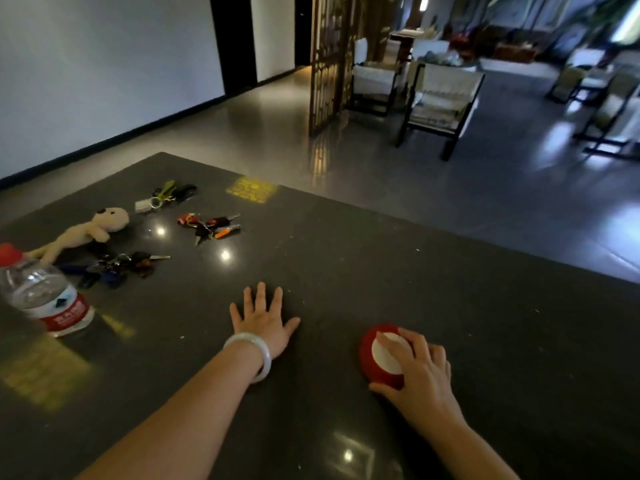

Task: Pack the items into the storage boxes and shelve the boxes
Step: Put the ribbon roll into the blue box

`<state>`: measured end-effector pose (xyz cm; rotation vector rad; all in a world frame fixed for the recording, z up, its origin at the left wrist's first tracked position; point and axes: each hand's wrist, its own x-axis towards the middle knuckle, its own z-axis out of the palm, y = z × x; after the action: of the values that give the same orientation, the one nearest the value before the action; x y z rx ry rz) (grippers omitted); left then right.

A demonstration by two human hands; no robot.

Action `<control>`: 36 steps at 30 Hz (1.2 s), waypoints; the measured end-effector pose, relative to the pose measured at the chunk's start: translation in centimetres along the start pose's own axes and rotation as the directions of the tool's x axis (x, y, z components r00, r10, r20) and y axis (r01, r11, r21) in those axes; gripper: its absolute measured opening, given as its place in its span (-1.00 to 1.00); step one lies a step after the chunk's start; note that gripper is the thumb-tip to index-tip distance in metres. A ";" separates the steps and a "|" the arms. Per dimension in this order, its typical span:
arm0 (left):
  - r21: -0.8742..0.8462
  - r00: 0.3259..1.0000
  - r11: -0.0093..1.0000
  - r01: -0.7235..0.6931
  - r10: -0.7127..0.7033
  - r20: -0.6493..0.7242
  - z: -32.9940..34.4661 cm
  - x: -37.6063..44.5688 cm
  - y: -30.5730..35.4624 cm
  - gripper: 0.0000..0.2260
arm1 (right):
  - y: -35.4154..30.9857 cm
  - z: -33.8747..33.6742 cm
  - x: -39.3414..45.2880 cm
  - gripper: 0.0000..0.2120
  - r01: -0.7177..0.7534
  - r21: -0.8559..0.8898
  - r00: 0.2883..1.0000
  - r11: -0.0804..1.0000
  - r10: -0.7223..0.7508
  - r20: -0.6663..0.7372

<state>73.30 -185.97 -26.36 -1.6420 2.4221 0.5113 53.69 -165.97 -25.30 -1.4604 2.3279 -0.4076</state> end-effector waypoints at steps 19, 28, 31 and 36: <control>0.063 0.936 0.936 -0.345 0.338 0.099 9.6 -18.6 10.1 -0.32 | 6.4 -5.6 -17.1 0.04 -0.309 0.225 0.938 0.924 0.335 -0.086; -0.799 0.909 0.576 -0.169 0.405 0.100 4.6 -26.2 22.1 -0.78 | 10.2 -13.0 -24.9 0.09 -0.134 0.196 0.944 0.971 0.185 -0.272; -0.963 0.846 0.266 0.036 0.506 0.171 4.2 -29.6 26.7 -0.66 | 12.5 -14.8 -27.7 0.11 -0.100 0.164 0.945 0.981 0.145 -0.293; -0.971 0.808 0.238 0.002 0.573 0.142 5.3 -33.4 31.7 -0.69 | 16.5 -15.8 -31.3 0.08 -0.059 0.134 0.939 0.989 0.100 -0.328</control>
<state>56.37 -144.51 -14.49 -0.8861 1.9751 2.5288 45.94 -129.88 -13.50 -1.3180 2.5575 -0.8173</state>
